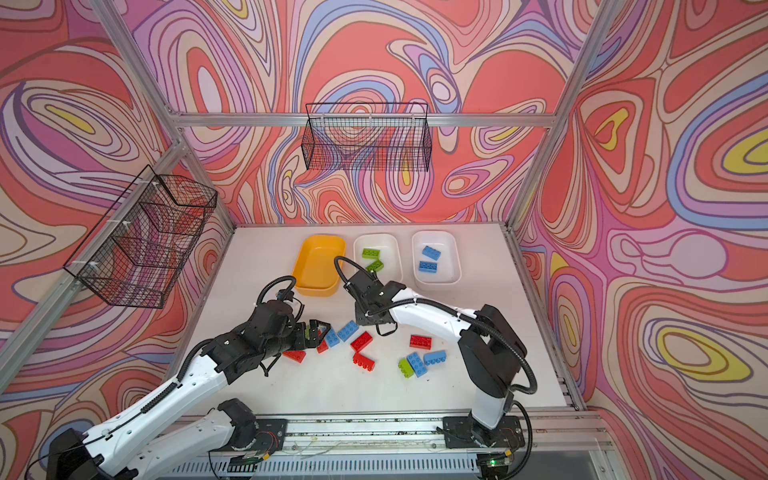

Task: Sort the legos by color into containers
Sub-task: 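Carry the green brick with the right gripper and drop it into the middle white tub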

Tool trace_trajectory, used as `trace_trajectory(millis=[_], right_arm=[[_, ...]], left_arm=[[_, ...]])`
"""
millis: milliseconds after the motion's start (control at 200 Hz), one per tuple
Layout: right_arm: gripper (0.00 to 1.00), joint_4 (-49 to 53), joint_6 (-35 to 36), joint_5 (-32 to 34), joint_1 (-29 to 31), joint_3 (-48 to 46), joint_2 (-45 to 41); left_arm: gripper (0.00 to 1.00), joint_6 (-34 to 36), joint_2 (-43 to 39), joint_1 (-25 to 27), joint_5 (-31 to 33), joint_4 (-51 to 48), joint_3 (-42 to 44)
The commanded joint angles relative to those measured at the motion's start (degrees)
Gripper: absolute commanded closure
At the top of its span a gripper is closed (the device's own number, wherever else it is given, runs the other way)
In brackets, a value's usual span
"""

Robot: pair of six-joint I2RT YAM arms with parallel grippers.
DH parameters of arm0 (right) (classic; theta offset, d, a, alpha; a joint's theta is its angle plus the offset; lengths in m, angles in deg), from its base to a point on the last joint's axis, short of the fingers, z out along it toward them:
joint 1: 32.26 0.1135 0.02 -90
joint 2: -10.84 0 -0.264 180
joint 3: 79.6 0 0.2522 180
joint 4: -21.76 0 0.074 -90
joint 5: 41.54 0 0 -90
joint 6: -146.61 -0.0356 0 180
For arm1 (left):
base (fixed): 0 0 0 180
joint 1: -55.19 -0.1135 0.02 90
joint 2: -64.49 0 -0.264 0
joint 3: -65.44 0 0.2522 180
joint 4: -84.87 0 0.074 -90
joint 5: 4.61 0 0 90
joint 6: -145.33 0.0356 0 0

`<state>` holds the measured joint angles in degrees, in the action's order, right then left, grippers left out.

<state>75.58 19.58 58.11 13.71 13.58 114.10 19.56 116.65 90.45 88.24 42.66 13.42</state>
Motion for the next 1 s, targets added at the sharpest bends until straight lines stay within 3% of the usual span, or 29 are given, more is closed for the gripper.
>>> trace_trajectory(millis=[0, 275, 636, 721, 841, 901, 997], right_arm=[[0.82, 1.8, 4.4, 2.6, -4.8, 7.1, 4.4], [0.81, 4.1, 10.9, 2.4, -12.9, 28.2, 19.9], [0.77, 7.0, 15.2, 4.5, -17.1, 49.2, 35.9], [0.73, 6.9, 16.1, 4.0, -17.9, 51.7, 36.9], [0.56, 7.1, 17.4, 4.2, -18.2, 52.6, 36.1], [0.49, 6.7, 17.7, 3.7, -18.2, 50.8, 34.0], [0.45, 5.4, 17.6, 3.1, -18.1, 44.8, 28.5]], left_arm=[[0.0, 0.6, -0.7, 0.2, -0.7, 1.6, -0.7], [0.0, 1.3, -0.8, 0.2, 0.0, 0.8, -1.1], [0.0, 2.6, 1.7, 0.2, 0.8, 1.2, -3.5], [0.0, 2.6, 2.5, 0.2, 0.3, 1.1, -4.2], [0.0, 2.6, 3.1, 0.2, -0.8, 1.5, -4.4], [0.0, 2.2, 3.0, 0.2, -1.2, 1.8, -4.4], [0.0, 1.6, 2.7, 0.3, -2.3, 2.7, -4.1]])
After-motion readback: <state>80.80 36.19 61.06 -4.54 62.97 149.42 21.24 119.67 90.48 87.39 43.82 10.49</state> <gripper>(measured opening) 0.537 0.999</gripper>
